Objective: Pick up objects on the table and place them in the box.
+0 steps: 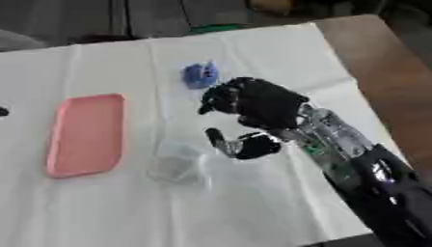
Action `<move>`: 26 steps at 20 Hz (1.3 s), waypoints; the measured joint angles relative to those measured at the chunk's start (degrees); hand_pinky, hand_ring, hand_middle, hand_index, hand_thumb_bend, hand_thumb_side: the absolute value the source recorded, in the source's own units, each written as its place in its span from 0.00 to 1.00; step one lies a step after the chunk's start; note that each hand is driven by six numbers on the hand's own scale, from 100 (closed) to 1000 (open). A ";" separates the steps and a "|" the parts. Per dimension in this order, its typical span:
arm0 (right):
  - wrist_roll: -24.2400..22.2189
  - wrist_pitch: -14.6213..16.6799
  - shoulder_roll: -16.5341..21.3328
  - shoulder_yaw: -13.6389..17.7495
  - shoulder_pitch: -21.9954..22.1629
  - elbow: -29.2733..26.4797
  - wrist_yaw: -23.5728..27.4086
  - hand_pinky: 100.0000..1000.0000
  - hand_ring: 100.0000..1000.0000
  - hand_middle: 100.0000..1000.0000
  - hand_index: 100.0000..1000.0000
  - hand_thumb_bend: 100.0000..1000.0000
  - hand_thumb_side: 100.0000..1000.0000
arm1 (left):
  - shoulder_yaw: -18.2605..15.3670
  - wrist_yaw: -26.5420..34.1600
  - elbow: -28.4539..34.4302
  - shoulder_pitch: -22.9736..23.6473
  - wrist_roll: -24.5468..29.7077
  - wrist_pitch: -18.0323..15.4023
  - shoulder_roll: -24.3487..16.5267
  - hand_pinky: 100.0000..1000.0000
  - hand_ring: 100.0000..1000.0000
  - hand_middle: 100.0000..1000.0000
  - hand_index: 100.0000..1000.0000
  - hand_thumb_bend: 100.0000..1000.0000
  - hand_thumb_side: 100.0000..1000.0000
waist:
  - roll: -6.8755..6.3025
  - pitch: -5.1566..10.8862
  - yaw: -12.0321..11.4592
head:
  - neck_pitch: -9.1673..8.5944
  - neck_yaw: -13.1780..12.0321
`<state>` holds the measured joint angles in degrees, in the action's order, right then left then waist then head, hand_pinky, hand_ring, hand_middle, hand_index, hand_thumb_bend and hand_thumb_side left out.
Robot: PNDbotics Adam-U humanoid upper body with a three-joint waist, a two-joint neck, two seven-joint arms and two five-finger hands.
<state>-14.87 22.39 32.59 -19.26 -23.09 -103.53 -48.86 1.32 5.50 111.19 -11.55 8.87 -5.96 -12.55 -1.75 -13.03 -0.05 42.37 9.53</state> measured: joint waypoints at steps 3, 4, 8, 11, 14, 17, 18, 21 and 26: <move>-2.19 -1.13 0.00 0.18 0.26 -0.99 3.07 0.69 0.72 0.75 0.78 0.00 0.90 | -0.08 0.00 0.00 0.00 0.00 0.00 0.00 0.54 0.76 0.93 0.94 0.07 0.87 | -0.01 0.27 0.06 | 0.00 0.03; -2.72 -1.44 0.00 0.18 0.27 -1.14 4.00 0.69 0.72 0.74 0.78 0.00 0.91 | -0.10 0.00 0.00 0.00 0.00 0.00 0.00 0.54 0.76 0.93 0.94 0.07 0.87 | -0.01 0.28 0.07 | 0.00 0.04; -4.30 -2.34 -0.01 0.18 0.28 -1.60 6.57 0.70 0.72 0.75 0.78 0.00 0.92 | -0.10 0.00 -0.01 0.02 0.00 0.00 -0.01 0.54 0.76 0.93 0.94 0.07 0.87 | 0.00 0.35 0.11 | 0.00 0.18; -5.56 -2.43 -0.01 0.05 0.26 -1.68 7.61 0.71 0.73 0.76 0.81 0.00 0.93 | -0.10 0.00 -0.01 0.02 0.01 0.01 -0.02 0.54 0.76 0.93 0.94 0.07 0.87 | 0.06 0.44 0.13 | 0.00 0.32; -7.74 -2.08 -0.01 -0.51 0.21 -1.80 7.86 0.72 0.75 0.78 0.84 0.05 0.95 | -0.10 0.00 -0.01 0.03 0.01 0.01 -0.02 0.54 0.75 0.93 0.94 0.07 0.87 | 0.08 0.51 0.13 | 0.00 0.59; -9.90 -1.85 -0.01 -0.58 0.15 -1.99 7.80 0.77 0.82 0.83 0.86 0.17 0.97 | -0.10 0.00 -0.01 0.06 0.02 0.02 -0.03 0.54 0.76 0.93 0.94 0.07 0.87 | 0.08 0.52 0.14 | 0.00 0.66; -10.83 -1.78 -0.02 -0.59 0.13 -2.06 7.37 0.80 0.84 0.86 0.84 0.19 0.97 | -0.10 -0.02 -0.01 0.06 0.05 0.04 -0.03 0.54 0.76 0.93 0.94 0.07 0.87 | 0.08 0.53 0.16 | 0.00 0.70; -13.62 -1.33 -0.13 -0.91 -0.07 -2.69 5.02 0.95 0.96 0.96 0.76 0.24 1.00 | -0.10 -0.04 -0.02 0.07 0.15 0.05 -0.04 0.54 0.76 0.93 0.95 0.07 0.87 | 0.12 0.58 0.39 | 0.00 0.91; -16.10 -0.19 -0.75 -1.53 -0.38 -2.61 -0.13 1.00 1.00 1.00 0.74 0.24 1.00 | -0.10 -0.04 -0.02 0.16 0.36 0.12 -0.04 0.54 0.75 0.93 0.95 0.07 0.87 | 0.11 0.61 0.40 | 0.00 1.19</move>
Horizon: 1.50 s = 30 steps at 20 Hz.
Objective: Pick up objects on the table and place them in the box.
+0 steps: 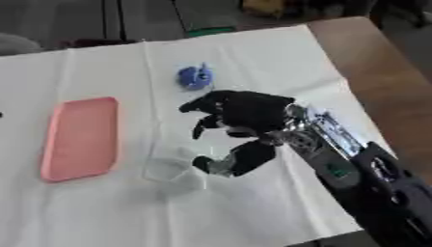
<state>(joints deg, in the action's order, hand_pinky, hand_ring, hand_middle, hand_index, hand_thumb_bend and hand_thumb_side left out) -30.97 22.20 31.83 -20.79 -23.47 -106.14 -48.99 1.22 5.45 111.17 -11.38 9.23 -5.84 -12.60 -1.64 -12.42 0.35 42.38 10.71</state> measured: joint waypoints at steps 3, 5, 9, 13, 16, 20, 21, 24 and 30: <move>0.31 0.16 -0.55 -0.10 -0.26 1.07 -2.33 1.00 1.00 1.00 0.74 0.24 0.99 | 0.00 0.00 0.00 0.15 0.03 0.02 0.00 0.54 0.75 0.93 0.95 0.07 0.87 | 0.00 0.09 0.02 | 0.01 0.04; 1.14 -0.33 -1.18 -0.08 -0.74 2.89 -3.87 1.00 1.00 1.00 0.75 0.25 0.99 | 0.00 0.00 -0.01 0.26 0.04 0.03 0.00 0.54 0.75 0.93 0.95 0.07 0.87 | 0.00 0.36 0.05 | 0.02 0.15; 3.90 -1.16 -2.89 -0.08 -2.11 7.46 -7.58 1.00 1.00 1.00 0.75 0.26 0.98 | 0.00 0.00 -0.11 0.28 0.06 0.04 -0.01 0.54 0.76 0.93 0.95 0.07 0.87 | 0.03 0.52 0.05 | 0.06 0.37; 7.25 -1.25 -4.42 -0.26 -3.45 11.32 -11.33 1.00 1.00 1.00 0.75 0.28 0.93 | 0.00 0.04 -0.31 0.33 0.07 0.05 -0.01 0.54 0.76 0.93 0.95 0.07 0.87 | 0.01 0.73 0.03 | 0.43 0.51; 10.07 -1.02 -5.52 -0.71 -3.98 13.79 -14.63 1.00 1.00 1.00 0.76 0.30 0.93 | 0.00 0.05 -0.31 0.34 0.08 0.05 -0.02 0.54 0.76 0.93 0.95 0.07 0.87 | 0.00 0.78 0.02 | 0.45 0.54; 13.18 -0.51 -6.91 -1.15 -3.92 16.01 -19.50 1.00 1.00 1.00 0.76 0.33 0.93 | 0.00 0.08 -0.32 0.39 0.08 0.06 -0.02 0.53 0.76 0.93 0.95 0.07 0.87 | 0.00 0.92 0.13 | 0.48 0.59; 13.82 -0.41 -7.23 -1.18 -3.74 16.38 -20.75 1.00 1.00 1.00 0.76 0.34 0.95 | 0.00 0.08 -0.32 0.40 0.09 0.06 -0.02 0.53 0.76 0.93 0.95 0.07 0.87 | 0.01 1.00 0.23 | 0.48 0.61; 15.19 -0.07 -7.99 -1.50 -3.21 17.36 -23.76 1.00 1.00 1.00 0.76 0.33 0.96 | 0.00 0.08 -0.33 0.45 0.09 0.06 -0.03 0.53 0.76 0.93 0.95 0.07 0.87 | 0.04 1.13 0.39 | 0.52 0.68; 16.25 0.87 -8.43 -2.02 -2.40 17.75 -25.68 1.00 1.00 1.00 0.76 0.32 0.97 | 0.00 0.08 -0.34 0.82 0.10 0.08 -0.27 0.53 0.76 0.93 0.95 0.07 0.87 | 0.40 1.58 0.57 | 0.75 0.74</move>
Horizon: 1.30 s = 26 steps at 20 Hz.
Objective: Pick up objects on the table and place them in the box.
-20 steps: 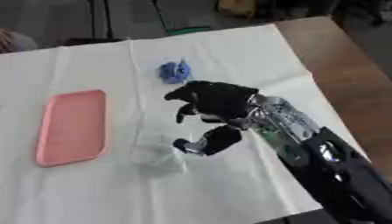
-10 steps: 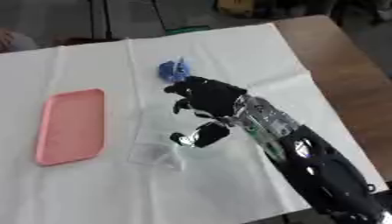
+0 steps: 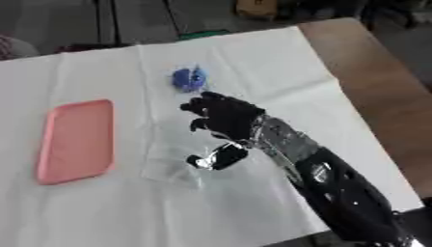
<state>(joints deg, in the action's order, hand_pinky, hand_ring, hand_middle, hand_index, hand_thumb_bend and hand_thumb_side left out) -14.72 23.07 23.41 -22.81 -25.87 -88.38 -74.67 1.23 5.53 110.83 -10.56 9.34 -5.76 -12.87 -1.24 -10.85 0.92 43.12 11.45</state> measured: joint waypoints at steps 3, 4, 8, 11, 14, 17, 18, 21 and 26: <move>-0.11 0.53 0.01 -0.53 0.29 -0.51 -0.13 1.00 1.00 1.00 0.77 0.34 0.99 | 0.00 0.00 0.00 0.01 0.03 0.03 -0.22 0.53 0.76 0.93 0.95 0.07 0.87 | 0.10 0.15 0.05 | 0.20 0.02; -0.19 0.77 0.02 -0.71 0.47 -0.90 -0.18 1.00 1.00 1.00 0.77 0.35 1.00 | 0.00 0.00 -0.01 0.01 0.04 0.04 -0.23 0.53 0.76 0.93 0.95 0.07 0.87 | 0.21 0.21 0.05 | 0.21 0.02; -0.71 1.55 0.04 -1.29 1.33 -2.48 -0.45 1.00 1.00 1.00 0.78 0.37 1.00 | 0.00 0.00 -0.02 0.06 0.06 0.06 -0.25 0.53 0.76 0.93 0.95 0.07 0.86 | 0.41 0.52 0.12 | 0.22 0.02; -1.21 2.00 0.05 -1.59 1.73 -3.02 -0.81 1.00 1.00 1.00 0.78 0.37 1.00 | 0.00 0.00 -0.04 0.06 0.06 0.06 -0.26 0.53 0.76 0.93 0.95 0.07 0.86 | 0.67 0.58 0.20 | 0.22 0.02; -1.48 2.22 0.05 -1.60 1.86 -3.02 -1.19 1.00 1.00 1.00 0.78 0.36 1.00 | 0.01 0.00 -0.08 0.06 0.09 0.09 -0.28 0.53 0.76 0.93 0.95 0.07 0.86 | 0.61 0.63 0.24 | 0.22 0.03; -1.61 2.31 0.04 -1.60 2.14 -2.70 -1.77 1.00 1.00 1.00 0.78 0.37 1.00 | 0.01 0.00 -0.16 0.07 0.09 0.09 -0.51 0.53 0.76 0.93 0.95 0.07 0.86 | 0.50 0.69 0.27 | 0.22 0.06; -1.61 2.31 0.04 -1.60 2.14 -2.37 -2.03 1.00 1.00 1.00 0.78 0.36 1.00 | 0.01 0.00 -0.16 0.09 0.09 0.09 -0.58 0.53 0.76 0.93 0.95 0.07 0.86 | 0.40 0.69 0.29 | 0.22 0.07; -1.46 2.23 -0.02 -1.59 2.13 -1.01 -2.82 1.00 1.00 1.00 0.77 0.36 1.00 | 0.01 0.00 -0.16 0.10 0.10 0.09 -0.67 0.53 0.76 0.93 0.95 0.07 0.86 | 0.26 0.69 0.34 | 0.22 0.16; -0.61 2.10 -0.66 -1.57 1.93 0.65 -3.81 1.00 1.00 1.00 0.77 0.36 1.00 | 0.01 0.00 -0.16 0.10 0.10 0.08 -0.67 0.53 0.76 0.93 0.95 0.07 0.86 | 0.17 0.69 0.38 | 0.22 0.19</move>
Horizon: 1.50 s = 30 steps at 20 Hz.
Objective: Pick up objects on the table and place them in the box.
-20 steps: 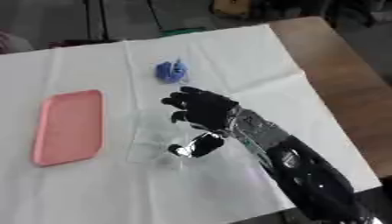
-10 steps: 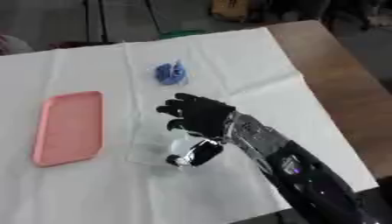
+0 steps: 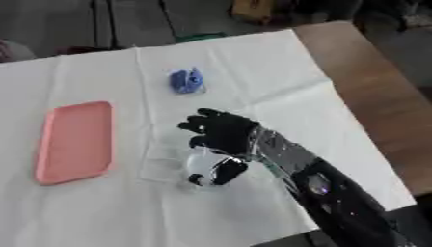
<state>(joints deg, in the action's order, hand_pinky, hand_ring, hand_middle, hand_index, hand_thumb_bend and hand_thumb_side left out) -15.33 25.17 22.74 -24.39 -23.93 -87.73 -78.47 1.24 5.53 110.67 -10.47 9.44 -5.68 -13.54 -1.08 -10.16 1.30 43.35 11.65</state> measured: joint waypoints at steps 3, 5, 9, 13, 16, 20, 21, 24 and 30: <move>0.77 -0.16 -0.43 0.02 -0.30 0.71 -0.79 1.00 1.00 1.00 0.77 0.35 1.00 | 0.00 0.00 0.00 0.00 0.00 0.00 0.00 0.53 0.76 0.93 0.95 0.07 0.86 | -0.02 0.00 -0.03 | 0.00 0.00; 1.29 -0.28 -0.73 0.10 -0.35 1.16 -1.23 1.00 1.00 1.00 0.76 0.33 1.00 | 0.00 0.00 0.00 0.00 0.00 0.00 0.00 0.53 0.76 0.93 0.95 0.07 0.87 | -0.02 0.00 -0.03 | 0.00 0.00; 2.05 -0.43 -1.04 0.37 -0.76 1.89 -1.83 1.00 1.00 1.00 0.76 0.30 0.96 | 0.00 0.00 0.00 0.01 0.00 0.00 0.00 0.53 0.76 0.93 0.95 0.07 0.86 | -0.04 0.00 -0.06 | 0.00 0.00; 2.40 -0.58 -1.36 0.49 -0.85 2.33 -2.26 1.00 1.00 1.00 0.75 0.28 0.94 | 0.00 0.00 0.00 0.01 0.00 0.00 0.00 0.53 0.76 0.93 0.95 0.07 0.86 | -0.04 0.00 -0.22 | 0.00 0.00; 2.50 -0.65 -1.41 0.55 -0.87 2.38 -2.42 1.00 1.00 1.00 0.76 0.28 0.99 | 0.00 0.00 0.00 0.01 0.00 0.00 0.00 0.53 0.76 0.94 0.95 0.07 0.86 | -0.03 0.01 -0.24 | 0.00 0.01; 2.48 -0.20 -1.31 0.42 -0.91 2.23 -2.37 1.00 1.00 1.00 0.78 0.26 0.99 | 0.00 0.00 -0.01 0.10 0.00 0.00 0.00 0.53 0.76 0.94 0.95 0.07 0.86 | 0.15 0.11 -0.29 | 0.00 0.04; 2.28 0.01 -1.23 0.31 -0.92 1.95 -2.13 1.00 1.00 1.00 0.78 0.26 0.99 | 0.00 0.00 -0.02 0.17 0.00 0.00 0.00 0.53 0.76 0.94 0.95 0.07 0.86 | 0.19 0.11 -0.30 | 0.00 0.05; 1.07 0.57 -0.60 0.10 -1.10 0.44 -0.30 1.00 1.00 1.00 0.81 0.28 1.00 | 0.00 0.00 -0.14 0.25 -0.01 0.00 0.00 0.53 0.76 0.94 0.95 0.07 0.86 | 0.31 0.13 -0.30 | 0.02 0.10; -4.17 1.68 0.65 -0.22 -1.93 -2.44 4.17 1.00 1.00 1.00 0.85 0.41 0.95 | 0.00 0.00 -0.16 0.37 -0.01 0.01 -0.02 0.53 0.76 0.94 0.95 0.07 0.86 | 0.55 0.23 -0.34 | 0.04 0.25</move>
<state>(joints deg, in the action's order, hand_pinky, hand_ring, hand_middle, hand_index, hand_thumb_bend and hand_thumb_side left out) -19.50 26.85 23.39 -24.61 -25.87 -90.17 -74.30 1.24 5.53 110.50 -10.09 9.43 -5.67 -13.56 -0.53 -9.93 0.97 43.39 11.90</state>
